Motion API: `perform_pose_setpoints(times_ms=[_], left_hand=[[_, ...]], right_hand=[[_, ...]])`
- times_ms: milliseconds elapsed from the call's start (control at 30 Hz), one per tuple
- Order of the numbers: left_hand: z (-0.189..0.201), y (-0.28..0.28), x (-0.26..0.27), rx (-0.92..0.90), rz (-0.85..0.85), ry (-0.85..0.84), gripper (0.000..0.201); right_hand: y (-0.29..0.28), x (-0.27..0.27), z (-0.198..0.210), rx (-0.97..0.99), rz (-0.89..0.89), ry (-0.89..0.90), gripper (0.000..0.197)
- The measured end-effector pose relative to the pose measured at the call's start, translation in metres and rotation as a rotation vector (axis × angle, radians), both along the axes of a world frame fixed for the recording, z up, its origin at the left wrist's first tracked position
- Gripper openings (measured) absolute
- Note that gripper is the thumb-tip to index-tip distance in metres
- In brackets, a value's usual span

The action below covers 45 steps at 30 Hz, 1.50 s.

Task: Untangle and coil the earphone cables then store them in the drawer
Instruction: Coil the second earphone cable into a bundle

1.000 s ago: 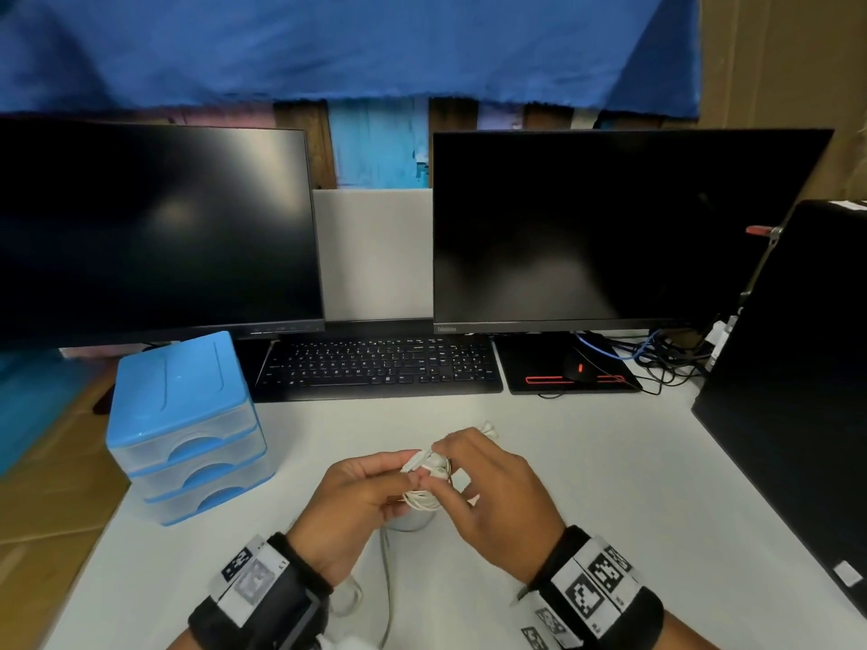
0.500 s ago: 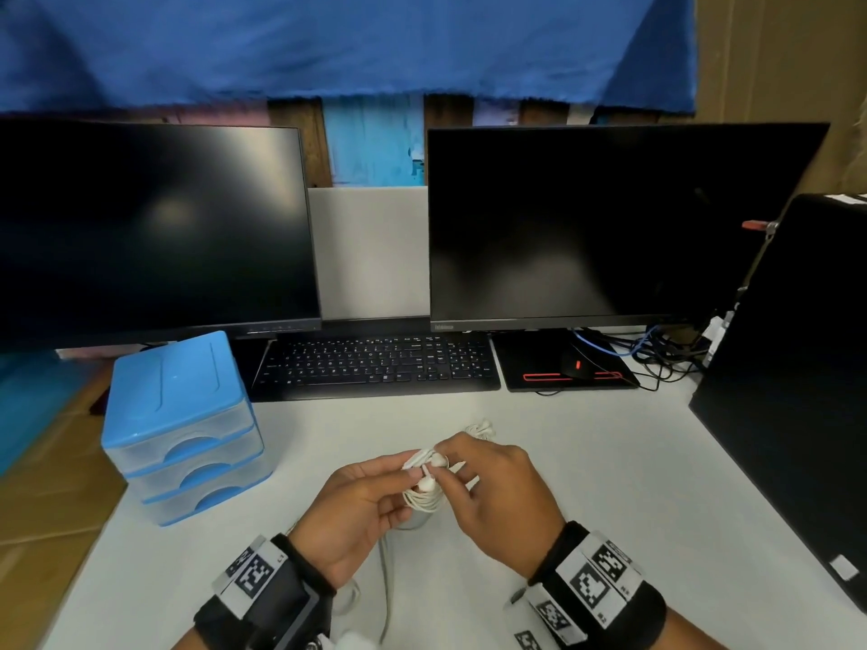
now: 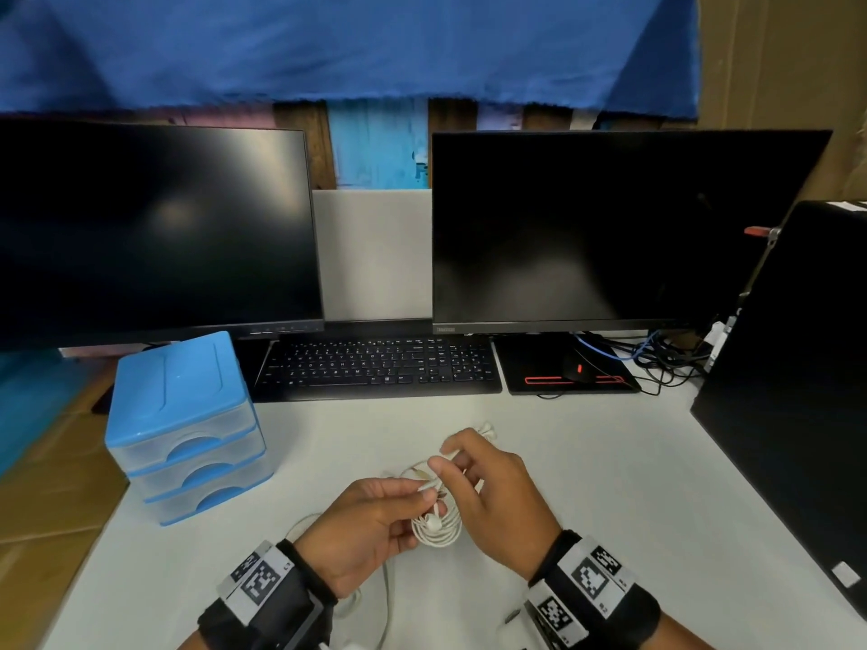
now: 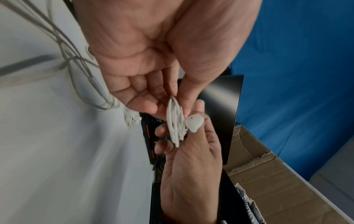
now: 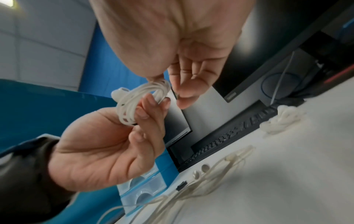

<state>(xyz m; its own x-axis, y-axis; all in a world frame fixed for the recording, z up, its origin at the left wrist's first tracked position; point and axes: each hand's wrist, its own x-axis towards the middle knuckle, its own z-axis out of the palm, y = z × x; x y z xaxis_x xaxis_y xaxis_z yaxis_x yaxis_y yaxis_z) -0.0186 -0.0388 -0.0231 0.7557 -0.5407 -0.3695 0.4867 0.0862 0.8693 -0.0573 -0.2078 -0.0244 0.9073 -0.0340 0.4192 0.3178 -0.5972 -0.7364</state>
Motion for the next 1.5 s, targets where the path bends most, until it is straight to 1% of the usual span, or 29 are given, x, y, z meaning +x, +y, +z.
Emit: perform_pose_setpoints(times_ms=[33,100,167,200,233,300,333,367,433,500,533,633,667,700,833,867,933,1033,1067,1133,1200,1267,1367,1433,1500], left_hand=[[0.0,-0.001,0.0,0.003,0.014,0.01,0.034],[-0.001,-0.001,0.001,-0.001,0.049,0.041,0.031],[-0.001,0.001,0.004,-0.023,0.091,0.082,0.028],[-0.001,0.002,0.005,-0.04,0.107,0.099,0.027],[0.0,0.003,0.006,-0.057,0.115,0.108,0.027],[0.0,0.002,0.004,-0.084,0.117,0.112,0.029],[0.0,0.0,0.003,-0.087,0.121,0.111,0.032],[0.0,-0.001,0.002,-0.082,0.132,0.108,0.036],[-0.002,-0.002,0.001,-0.064,0.148,0.079,0.04],[-0.002,-0.001,0.001,-0.047,0.132,0.035,0.037],[-0.002,-0.001,0.0,-0.04,0.119,0.013,0.034],[-0.001,-0.002,-0.002,-0.007,0.085,-0.047,0.035],[0.0,-0.002,-0.002,0.001,0.072,-0.063,0.037],[0.001,-0.001,-0.003,0.006,0.057,-0.077,0.037],[0.006,0.0,-0.003,0.018,0.006,-0.144,0.036],[0.007,0.0,-0.003,0.023,-0.004,-0.161,0.036],[0.006,-0.001,-0.003,0.056,-0.021,-0.208,0.034],[0.001,-0.004,-0.004,0.125,0.028,-0.269,0.025],[0.0,-0.006,-0.004,0.138,0.062,-0.281,0.022],[-0.004,-0.007,-0.003,0.178,0.12,-0.33,0.023],[-0.006,-0.008,-0.001,0.218,0.158,-0.37,0.021],[-0.007,-0.011,0.0,0.263,0.188,-0.339,0.02],[-0.002,-0.019,-0.003,0.304,0.121,-0.135,0.02],[0.001,-0.022,-0.001,0.244,0.105,-0.037,0.022],[0.002,-0.023,0.005,0.152,0.164,-0.01,0.017]], right_hand=[[0.0,0.0,0.0,0.003,0.019,-0.03,0.012],[-0.001,-0.001,0.001,-0.058,0.094,-0.099,0.012],[-0.003,-0.003,0.005,-0.057,0.17,-0.063,0.014],[-0.004,-0.003,0.007,-0.045,0.182,-0.022,0.021],[-0.004,-0.004,0.008,-0.045,0.183,0.008,0.033],[-0.003,-0.005,0.007,-0.098,0.161,0.04,0.054],[-0.002,-0.006,0.005,-0.114,0.141,0.046,0.056],[-0.001,-0.005,0.004,-0.11,0.11,0.052,0.053],[-0.002,-0.003,0.002,-0.037,0.05,0.076,0.037],[-0.005,0.0,0.001,0.02,0.024,0.101,0.02],[-0.006,0.001,0.002,0.016,0.03,0.103,0.016],[-0.01,0.001,0.001,-0.09,0.049,0.113,0.02],[-0.012,0.001,0.002,-0.087,0.063,0.126,0.021],[-0.013,0.002,0.002,-0.045,0.087,0.156,0.02],[-0.018,0.004,0.013,0.314,0.182,0.356,0.015],[-0.019,0.004,0.016,0.347,0.204,0.386,0.015],[-0.021,0.004,0.019,0.345,0.232,0.418,0.017],[-0.02,0.005,0.016,0.328,0.192,0.441,0.02],[-0.019,0.005,0.015,0.321,0.166,0.44,0.017],[-0.018,0.007,0.013,0.311,0.115,0.438,0.011],[-0.018,0.008,0.012,0.311,0.067,0.426,0.009],[-0.018,0.009,0.012,0.329,0.011,0.395,0.009],[-0.016,0.008,0.01,0.385,-0.057,0.351,0.011],[-0.014,0.007,0.01,0.418,-0.074,0.32,0.014],[-0.015,0.007,0.013,0.417,-0.089,0.295,0.016]])
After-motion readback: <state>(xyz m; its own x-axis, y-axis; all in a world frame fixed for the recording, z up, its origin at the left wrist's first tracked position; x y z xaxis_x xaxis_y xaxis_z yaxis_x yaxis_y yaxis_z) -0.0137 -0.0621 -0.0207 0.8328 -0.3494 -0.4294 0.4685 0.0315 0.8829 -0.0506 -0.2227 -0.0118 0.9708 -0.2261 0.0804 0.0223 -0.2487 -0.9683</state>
